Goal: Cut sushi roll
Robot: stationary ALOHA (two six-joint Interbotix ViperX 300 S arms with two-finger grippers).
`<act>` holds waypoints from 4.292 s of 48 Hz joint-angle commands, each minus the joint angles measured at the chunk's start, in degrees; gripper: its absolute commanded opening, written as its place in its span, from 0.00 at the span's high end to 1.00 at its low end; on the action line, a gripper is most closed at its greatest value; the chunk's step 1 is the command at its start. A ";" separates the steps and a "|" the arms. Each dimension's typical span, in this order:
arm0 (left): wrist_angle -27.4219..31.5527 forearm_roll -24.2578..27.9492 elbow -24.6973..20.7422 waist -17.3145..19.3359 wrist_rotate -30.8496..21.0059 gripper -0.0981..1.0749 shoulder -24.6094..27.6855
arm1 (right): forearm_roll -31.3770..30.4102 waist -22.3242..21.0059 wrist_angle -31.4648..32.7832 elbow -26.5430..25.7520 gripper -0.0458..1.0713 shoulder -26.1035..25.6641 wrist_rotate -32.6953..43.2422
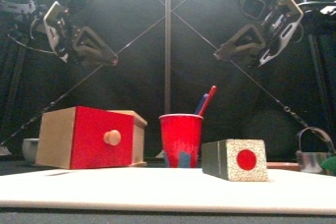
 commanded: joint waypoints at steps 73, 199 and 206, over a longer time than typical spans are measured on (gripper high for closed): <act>-0.26 1.05 -2.90 2.20 0.26 0.40 0.09 | -26.28 5.54 44.21 -12.57 0.22 5.19 -13.54; -0.18 1.58 -2.37 3.52 0.35 0.40 0.00 | -3.60 2.64 43.42 -9.32 0.46 -16.26 -18.72; -0.26 2.11 -2.46 3.52 0.35 0.40 0.00 | 1.67 2.29 38.58 -7.65 0.46 -17.40 -18.72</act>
